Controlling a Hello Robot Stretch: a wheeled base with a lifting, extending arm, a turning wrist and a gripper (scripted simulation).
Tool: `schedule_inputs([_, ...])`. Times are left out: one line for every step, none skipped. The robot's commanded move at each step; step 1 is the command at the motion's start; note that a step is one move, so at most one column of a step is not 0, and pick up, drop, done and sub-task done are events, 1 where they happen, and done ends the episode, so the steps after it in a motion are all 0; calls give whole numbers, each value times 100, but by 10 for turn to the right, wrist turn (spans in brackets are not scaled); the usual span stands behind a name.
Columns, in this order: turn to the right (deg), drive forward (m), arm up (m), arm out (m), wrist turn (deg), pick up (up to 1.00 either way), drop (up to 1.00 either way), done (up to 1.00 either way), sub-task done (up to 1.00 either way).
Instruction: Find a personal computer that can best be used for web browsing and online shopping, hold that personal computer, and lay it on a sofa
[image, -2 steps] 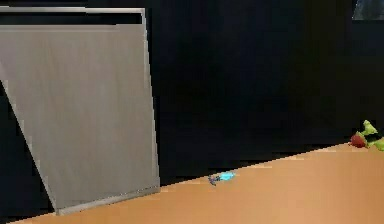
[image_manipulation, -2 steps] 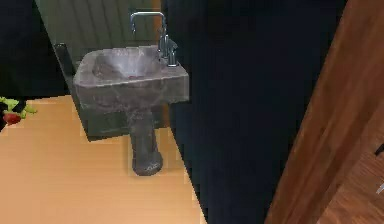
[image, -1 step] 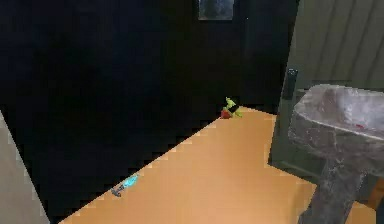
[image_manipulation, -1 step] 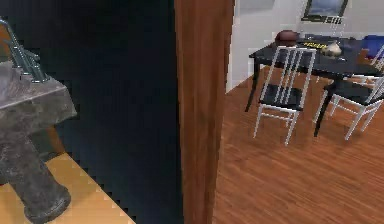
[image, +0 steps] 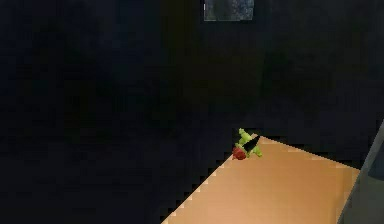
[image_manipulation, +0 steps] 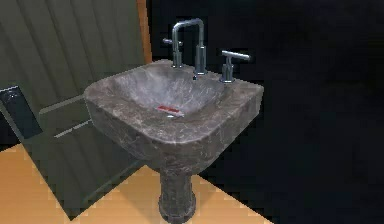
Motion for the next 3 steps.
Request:
schedule_inputs([90,0,0,0,0,0,0,0,0])
schedule_inputs([0,30,0,0,0,0,0,0,0])
schedule_inputs([60,0,0,0,0,0,0,0,0])
